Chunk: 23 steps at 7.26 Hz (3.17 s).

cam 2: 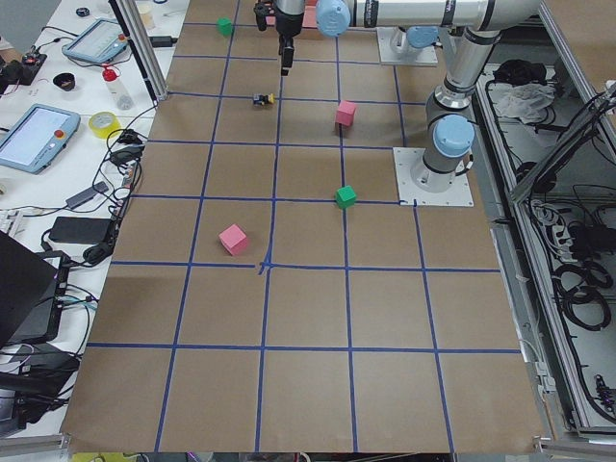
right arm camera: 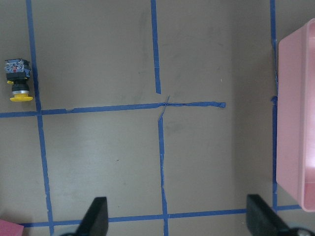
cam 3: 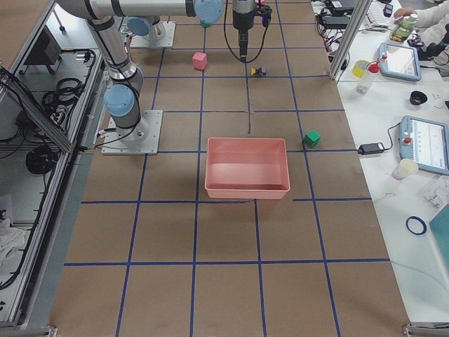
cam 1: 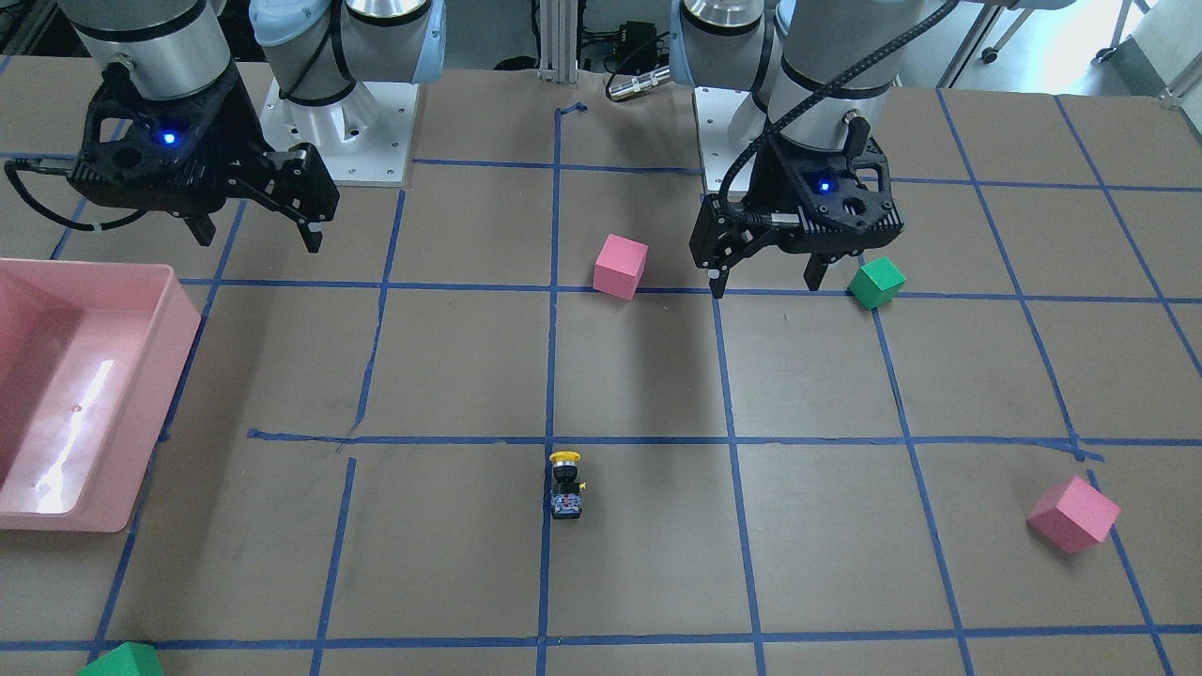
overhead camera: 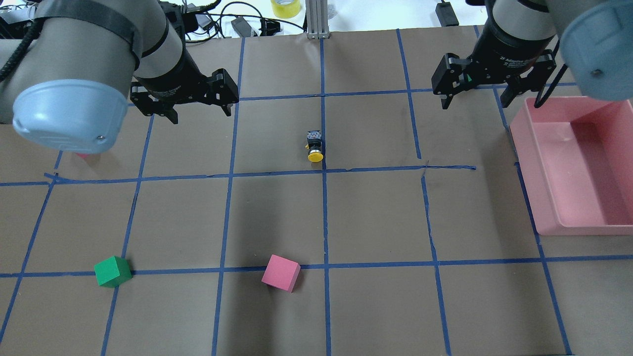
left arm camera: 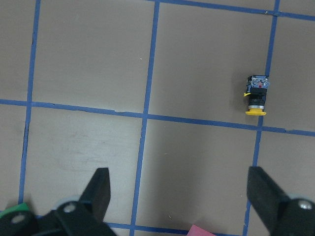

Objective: Align button upright
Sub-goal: 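Move the left gripper over the lying switch, then lower the left gripper and grasp the switch by its yellow cap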

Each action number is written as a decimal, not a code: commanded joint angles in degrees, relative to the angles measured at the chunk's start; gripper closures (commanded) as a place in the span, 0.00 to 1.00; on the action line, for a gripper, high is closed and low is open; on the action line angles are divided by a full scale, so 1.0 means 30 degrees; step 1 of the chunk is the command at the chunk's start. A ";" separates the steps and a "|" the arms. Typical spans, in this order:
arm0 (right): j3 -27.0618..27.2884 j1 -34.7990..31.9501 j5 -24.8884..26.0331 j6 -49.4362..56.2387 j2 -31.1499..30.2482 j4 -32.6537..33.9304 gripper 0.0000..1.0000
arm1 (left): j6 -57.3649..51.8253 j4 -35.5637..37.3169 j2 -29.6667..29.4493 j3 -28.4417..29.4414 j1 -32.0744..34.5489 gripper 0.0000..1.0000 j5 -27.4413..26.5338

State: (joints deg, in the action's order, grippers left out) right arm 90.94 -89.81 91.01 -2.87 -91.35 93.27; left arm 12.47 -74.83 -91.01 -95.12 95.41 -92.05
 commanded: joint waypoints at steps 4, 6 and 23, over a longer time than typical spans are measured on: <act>-0.0167 -0.0004 -0.0248 -0.0185 -0.0105 -0.0033 0.00 | 0.2709 0.2161 -0.0364 -0.0399 0.1179 0.00 -0.0107; -0.0402 -0.0004 0.0043 0.0047 -0.0105 -0.0701 0.00 | 0.3078 0.6256 -0.0655 -0.2152 0.2264 0.00 -0.0835; -0.1633 -0.0033 0.0075 0.0108 0.0041 -0.3286 0.00 | 0.4715 2.7136 -1.0469 -0.7260 0.7161 0.11 -0.5145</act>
State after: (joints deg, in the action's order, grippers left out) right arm 86.06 -89.91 91.24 -2.58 -91.29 83.34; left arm 25.13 4.36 -121.06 -116.96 116.79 -106.90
